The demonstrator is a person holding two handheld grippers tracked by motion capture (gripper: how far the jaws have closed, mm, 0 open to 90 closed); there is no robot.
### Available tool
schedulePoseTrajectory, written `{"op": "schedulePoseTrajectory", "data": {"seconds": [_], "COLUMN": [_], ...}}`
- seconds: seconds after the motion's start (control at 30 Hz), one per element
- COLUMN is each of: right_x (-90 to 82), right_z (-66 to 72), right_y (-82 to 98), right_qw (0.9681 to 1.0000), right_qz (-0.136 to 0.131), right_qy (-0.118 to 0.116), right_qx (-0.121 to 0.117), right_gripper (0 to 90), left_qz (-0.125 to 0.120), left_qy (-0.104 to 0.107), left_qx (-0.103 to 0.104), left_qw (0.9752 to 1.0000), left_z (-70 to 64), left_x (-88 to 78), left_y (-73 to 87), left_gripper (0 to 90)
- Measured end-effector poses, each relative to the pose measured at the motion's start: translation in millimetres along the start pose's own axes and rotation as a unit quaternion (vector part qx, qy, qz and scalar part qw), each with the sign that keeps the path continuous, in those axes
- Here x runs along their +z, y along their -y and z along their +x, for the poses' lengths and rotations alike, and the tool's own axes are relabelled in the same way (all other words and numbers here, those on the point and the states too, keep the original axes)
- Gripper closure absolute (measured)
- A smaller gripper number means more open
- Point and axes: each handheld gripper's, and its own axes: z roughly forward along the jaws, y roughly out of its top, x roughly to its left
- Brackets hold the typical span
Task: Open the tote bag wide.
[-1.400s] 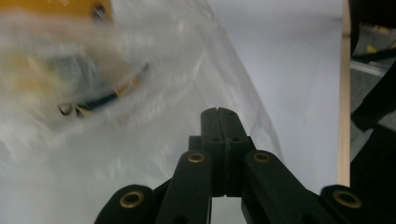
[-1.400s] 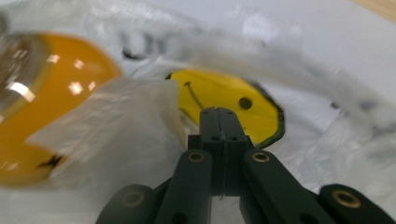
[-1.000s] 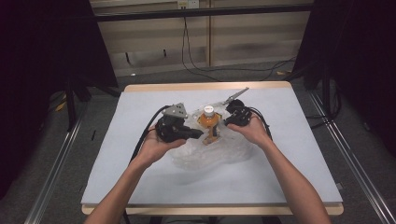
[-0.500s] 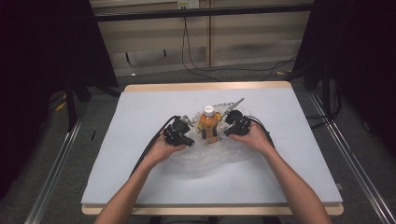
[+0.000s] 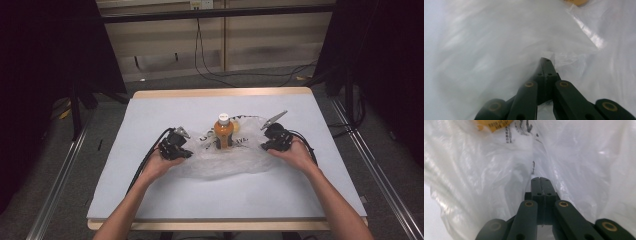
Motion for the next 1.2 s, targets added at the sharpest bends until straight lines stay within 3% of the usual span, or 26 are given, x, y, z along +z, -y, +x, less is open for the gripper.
{"op": "schedulePoseTrajectory", "data": {"seconds": [0.1, 0.13, 0.17, 0.2, 0.33, 0.4, 0.43, 0.47, 0.57, 0.6, 0.67, 0.73, 0.77, 0.87, 0.93, 0.97, 1.0, 1.03, 1.07, 1.1, 1.13, 1.17, 1.2], "right_x": [-2.8, -2.4, -2.4, -1.6, 3.5, 5.8, 7.4, 7.2, 3.7, -1.8, -9.4, -19.1, -19.1, -33.6, -43.2, -51.4, -55.0, -55.0, -63.0, -63.0, -69.8, -69.8, -72.8], "right_z": [-1.9, -2.0, -2.0, -1.3, 1.2, 1.1, 0.3, 1.5, 4.4, 6.3, 8.2, 8.0, 8.0, 9.6, 11.3, 14.2, 14.3, 14.3, 16.5, 16.5, 19.1, 19.1, 21.9], "right_y": [3.6, 4.6, 4.6, 3.8, -2.0, -3.6, -4.1, -4.1, -4.0, -3.2, -2.7, -0.8, -0.8, 4.8, 11.1, 18.1, 22.1, 22.1, 30.0, 30.0, 38.7, 38.7, 42.9], "right_qw": [1.0, 1.0, 1.0, 1.0, 0.9998, 0.9994, 0.999, 0.9986, 0.9976, 0.9965, 0.9953, 0.9934, 0.9934, 0.9895, 0.9854, 0.9813, 0.9788, 0.9788, 0.9734, 0.9734, 0.9686, 0.9686, 0.9669], "right_qz": [0.0, -0.005, -0.005, -0.006, -0.015, -0.025, -0.038, -0.046, -0.063, -0.079, -0.092, -0.11, -0.11, -0.14, -0.165, -0.184, -0.196, -0.196, -0.219, -0.219, -0.239, -0.239, -0.247], "right_qy": [-0.001, 0.0, 0.0, 0.002, 0.01, 0.01, 0.005, 0.003, 0.003, 0.006, 0.017, 0.013, 0.013, 0.019, 0.023, 0.038, 0.035, 0.035, 0.045, 0.045, 0.033, 0.033, 0.037], "right_qx": [0.004, 0.007, 0.007, 0.007, 0.011, 0.021, 0.024, 0.025, 0.029, 0.026, 0.023, 0.029, 0.029, 0.032, 0.035, 0.04, 0.047, 0.047, 0.052, 0.052, 0.058, 0.058, 0.053], "right_gripper": [90.0, 90.0, 90.0, 90.0, 90.0, 90.0, 90.0, 90.0, 90.0, 90.0, 90.0, 90.0, 90.0, 90.0, 90.0, 90.0, 90.0, 90.0, 90.0, 90.0, 90.0, 90.0, 88.3], "left_qz": [-0.004, -0.029, -0.03, -0.016, -0.027, -0.044, -0.036, -0.039, -0.07, -0.087, -0.096, -0.134, -0.134, -0.165, -0.18, -0.2, -0.2, -0.21, -0.219, -0.229, -0.26, -0.26, -0.268], "left_qy": [-0.004, -0.004, -0.002, 0.005, 0.014, 0.02, 0.016, 0.013, 0.012, 0.02, 0.022, 0.026, 0.026, 0.026, 0.021, 0.021, 0.021, 0.02, 0.019, 0.015, 0.01, 0.01, 0.002], "left_qx": [-0.003, -0.031, -0.036, -0.01, -0.009, -0.033, -0.014, -0.012, -0.019, -0.025, -0.029, -0.032, -0.032, -0.034, -0.029, -0.035, -0.035, -0.039, -0.04, -0.036, -0.042, -0.042, -0.053], "left_qw": [1.0, 0.9991, 0.9989, 0.9998, 0.9995, 0.9983, 0.9991, 0.9991, 0.9973, 0.9957, 0.9947, 0.9902, 0.9902, 0.9854, 0.983, 0.9789, 0.9789, 0.9768, 0.9748, 0.9727, 0.9648, 0.9648, 0.9619], "left_z": [-1.8, -4.4, -4.2, 0.2, -3.0, -7.9, -6.6, -7.0, -9.6, -10.6, -11.6, -16.9, -16.9, -20.8, -24.4, -26.8, -26.8, -28.0, -29.2, -30.3, -33.0, -33.0, -33.4], "left_x": [-1.3, 1.1, 1.1, -0.8, 2.3, 5.3, 3.7, 2.6, -3.7, -10.6, -15.1, -27.6, -27.6, -42.5, -51.7, -59.6, -59.6, -63.3, -66.7, -70.2, -75.5, -75.5, -77.0], "left_y": [3.5, 5.0, 5.4, 5.0, 3.0, 2.9, 2.6, 2.8, 3.8, 4.8, 5.5, 11.1, 11.1, 19.5, 24.6, 30.9, 30.9, 34.4, 37.8, 41.9, 51.1, 51.1, 54.8], "left_gripper": [90.0, 90.0, 90.0, 90.0, 90.0, 90.0, 90.0, 90.0, 90.0, 90.0, 90.0, 90.0, 90.0, 90.0, 90.0, 90.0, 90.0, 90.0, 90.0, 90.0, 89.9, 81.0, 81.0]}}
